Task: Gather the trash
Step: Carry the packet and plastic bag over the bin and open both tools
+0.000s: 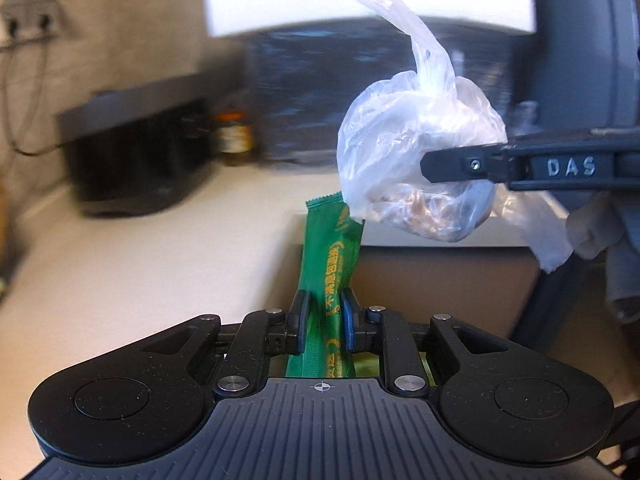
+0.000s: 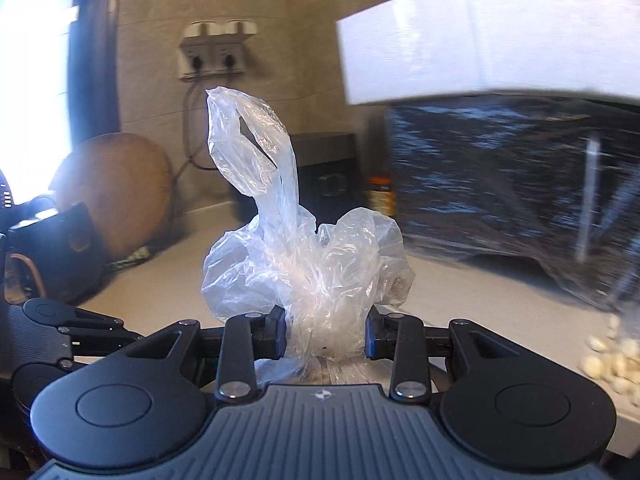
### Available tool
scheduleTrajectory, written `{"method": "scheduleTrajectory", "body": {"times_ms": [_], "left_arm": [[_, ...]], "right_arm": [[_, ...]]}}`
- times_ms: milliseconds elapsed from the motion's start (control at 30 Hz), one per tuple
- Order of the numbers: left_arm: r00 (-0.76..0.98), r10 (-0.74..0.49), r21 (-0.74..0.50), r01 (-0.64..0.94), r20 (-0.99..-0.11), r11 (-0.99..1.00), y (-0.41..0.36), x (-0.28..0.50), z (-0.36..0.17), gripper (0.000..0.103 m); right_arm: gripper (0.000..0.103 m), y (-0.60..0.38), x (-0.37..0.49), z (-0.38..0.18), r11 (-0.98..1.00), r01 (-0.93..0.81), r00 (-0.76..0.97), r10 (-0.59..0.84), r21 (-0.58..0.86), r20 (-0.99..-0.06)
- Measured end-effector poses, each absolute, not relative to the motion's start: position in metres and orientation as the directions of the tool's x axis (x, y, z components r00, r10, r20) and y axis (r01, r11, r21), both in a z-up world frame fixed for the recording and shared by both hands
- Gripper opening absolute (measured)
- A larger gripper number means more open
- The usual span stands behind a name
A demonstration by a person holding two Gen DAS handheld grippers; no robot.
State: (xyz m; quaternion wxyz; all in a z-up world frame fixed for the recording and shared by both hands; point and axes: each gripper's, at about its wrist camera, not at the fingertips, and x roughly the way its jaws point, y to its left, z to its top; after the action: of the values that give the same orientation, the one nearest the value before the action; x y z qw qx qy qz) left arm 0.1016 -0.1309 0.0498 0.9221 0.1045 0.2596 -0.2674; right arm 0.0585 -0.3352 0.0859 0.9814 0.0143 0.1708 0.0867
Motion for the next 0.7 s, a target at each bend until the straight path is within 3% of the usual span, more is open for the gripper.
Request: {"method": "scheduleTrajectory", "body": {"times_ms": [267, 500, 700], "left_arm": [[0.575, -0.563, -0.179, 0.588, -0.594, 0.789, -0.188, 0.124, -0.044, 0.021], [0.468, -0.621, -0.433, 0.452, -0.629, 0.78, -0.193, 0.167, -0.184, 0.021], [0.422, -0.643, -0.541, 0.348, -0.64, 0.766, -0.207, 0.19, -0.268, 0.021]], "right_arm": [[0.034, -0.389, 0.047, 0.019, 0.997, -0.035, 0.915, 0.061, 0.073, -0.4], [0.034, -0.388, 0.097, -0.063, 0.998, -0.061, 0.824, 0.053, 0.005, -0.564], [0.034, -0.388, 0.127, -0.129, 0.995, -0.1, 0.751, 0.062, -0.02, -0.657]]}}
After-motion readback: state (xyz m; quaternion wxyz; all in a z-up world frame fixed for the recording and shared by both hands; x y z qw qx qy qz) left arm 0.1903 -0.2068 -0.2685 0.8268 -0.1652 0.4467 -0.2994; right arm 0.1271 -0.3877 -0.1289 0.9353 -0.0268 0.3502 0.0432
